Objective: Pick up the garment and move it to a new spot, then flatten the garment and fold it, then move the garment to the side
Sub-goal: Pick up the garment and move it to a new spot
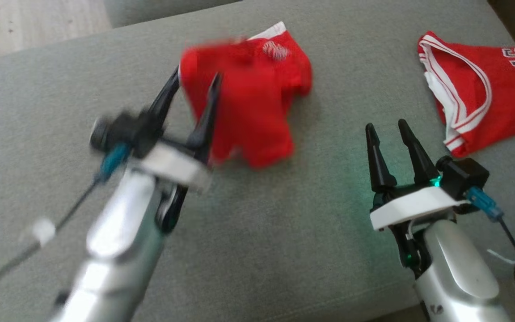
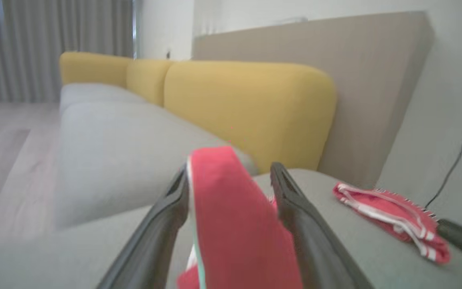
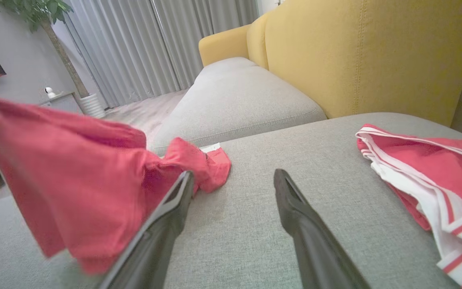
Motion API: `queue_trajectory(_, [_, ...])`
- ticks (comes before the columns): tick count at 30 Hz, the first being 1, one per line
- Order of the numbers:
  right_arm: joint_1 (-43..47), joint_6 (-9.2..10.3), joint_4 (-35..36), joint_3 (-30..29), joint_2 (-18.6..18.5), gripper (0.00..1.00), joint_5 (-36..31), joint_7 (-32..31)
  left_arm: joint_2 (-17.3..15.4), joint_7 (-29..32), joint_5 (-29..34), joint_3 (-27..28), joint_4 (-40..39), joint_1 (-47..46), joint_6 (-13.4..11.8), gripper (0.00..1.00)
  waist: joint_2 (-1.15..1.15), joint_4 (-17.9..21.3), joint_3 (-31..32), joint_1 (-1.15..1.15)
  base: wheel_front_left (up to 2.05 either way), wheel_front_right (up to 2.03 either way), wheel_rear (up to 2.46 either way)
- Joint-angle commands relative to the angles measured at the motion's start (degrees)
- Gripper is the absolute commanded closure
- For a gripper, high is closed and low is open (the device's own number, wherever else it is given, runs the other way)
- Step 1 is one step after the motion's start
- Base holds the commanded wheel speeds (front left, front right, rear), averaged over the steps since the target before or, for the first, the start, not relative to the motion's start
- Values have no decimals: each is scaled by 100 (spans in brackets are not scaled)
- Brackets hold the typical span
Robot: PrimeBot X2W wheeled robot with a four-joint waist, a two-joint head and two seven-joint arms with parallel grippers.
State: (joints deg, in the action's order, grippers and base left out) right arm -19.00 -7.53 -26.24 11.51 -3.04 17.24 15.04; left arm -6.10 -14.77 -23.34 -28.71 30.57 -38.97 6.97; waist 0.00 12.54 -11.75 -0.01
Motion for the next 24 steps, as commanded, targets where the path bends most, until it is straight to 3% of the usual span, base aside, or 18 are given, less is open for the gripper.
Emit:
queue_trajectory(1, [74,4,163,87,16,0,45,-4,-109,-22,37,401,-61,198,-90,0,0,-82,47,1,0,0,0])
queue_trajectory(13, [450,4,111,-154,16,0,-47,-4,-10,-22,696,2211,-644,2672,-487,0,0,-789,640,1,0,0,0])
queue_trajectory(20, [714,4,50,-190,16,0,-39,-4,206,-23,1075,3067,-1213,3653,-486,0,0,-955,984,1,0,0,0])
queue_trajectory(24, [841,4,0,-144,16,0,-50,-4,279,-23,1303,3225,-1371,4003,-451,0,0,-970,1064,1,0,0,0])
